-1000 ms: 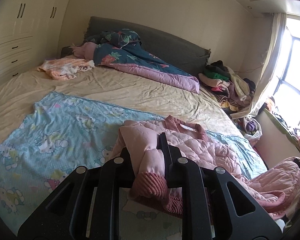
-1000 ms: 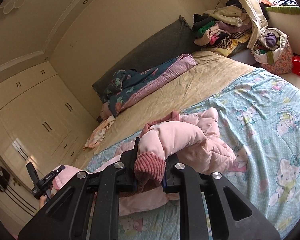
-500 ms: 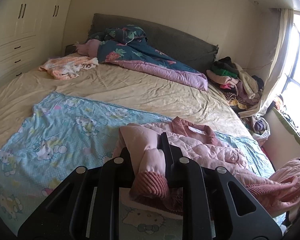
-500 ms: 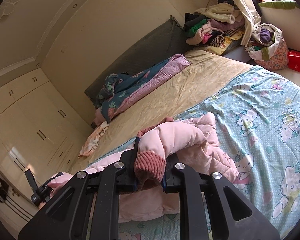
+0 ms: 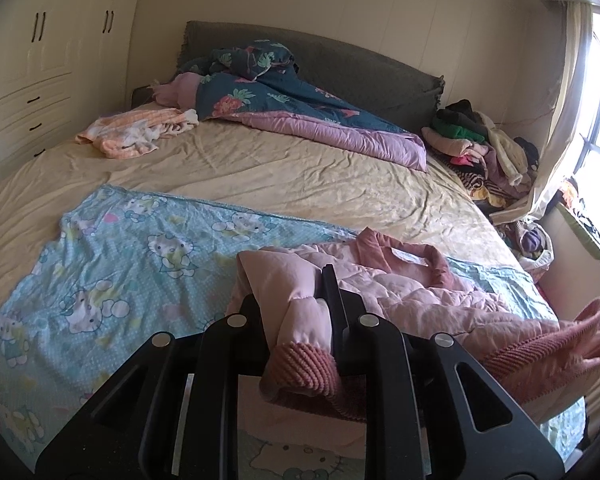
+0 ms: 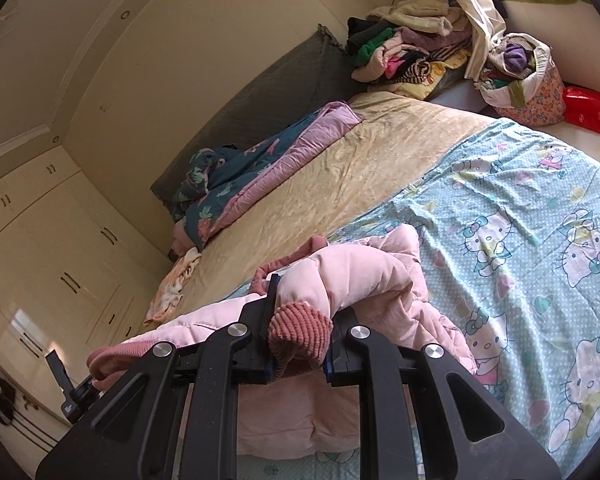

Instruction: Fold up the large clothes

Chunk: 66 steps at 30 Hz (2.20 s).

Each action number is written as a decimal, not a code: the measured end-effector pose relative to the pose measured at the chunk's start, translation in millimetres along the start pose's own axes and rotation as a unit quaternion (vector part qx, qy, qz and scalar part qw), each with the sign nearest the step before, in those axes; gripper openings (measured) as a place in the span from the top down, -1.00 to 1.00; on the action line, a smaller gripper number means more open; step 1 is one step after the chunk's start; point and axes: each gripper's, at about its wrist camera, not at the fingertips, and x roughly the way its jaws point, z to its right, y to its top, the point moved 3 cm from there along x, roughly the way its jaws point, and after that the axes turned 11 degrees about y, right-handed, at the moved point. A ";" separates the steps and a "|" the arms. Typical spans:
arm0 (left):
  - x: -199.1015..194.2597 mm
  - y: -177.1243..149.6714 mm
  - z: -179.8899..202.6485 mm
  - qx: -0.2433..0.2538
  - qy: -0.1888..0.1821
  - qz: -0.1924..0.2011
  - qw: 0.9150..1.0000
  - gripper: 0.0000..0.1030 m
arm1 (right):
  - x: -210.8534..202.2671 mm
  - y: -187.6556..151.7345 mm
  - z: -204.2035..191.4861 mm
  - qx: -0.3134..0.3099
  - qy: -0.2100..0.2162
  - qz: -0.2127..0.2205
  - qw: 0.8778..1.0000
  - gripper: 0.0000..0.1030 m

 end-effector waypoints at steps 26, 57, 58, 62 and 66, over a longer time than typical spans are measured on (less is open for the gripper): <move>79.3 -3.8 16.3 0.016 0.014 -0.048 0.999 0.70 | 41.3 8.5 26.2 0.031 0.071 -0.009 0.997 -0.43; 40.6 -9.8 -1.0 0.054 0.015 -0.006 0.998 -0.82 | 46.1 -56.2 21.1 -0.195 -0.108 -0.109 0.969 -0.88; 43.2 -16.5 -3.5 0.058 0.013 -0.014 0.998 -0.82 | 45.3 -56.8 25.1 -0.193 -0.111 -0.112 0.968 -0.88; 63.2 -52.6 -20.4 0.059 0.008 -0.059 0.996 -0.82 | 48.3 -61.4 44.6 -0.185 -0.130 -0.132 0.965 -0.88; 76.3 -82.6 -34.8 0.055 0.000 -0.090 0.994 -0.82 | 56.4 -64.8 61.4 -0.182 -0.144 -0.147 0.961 -0.88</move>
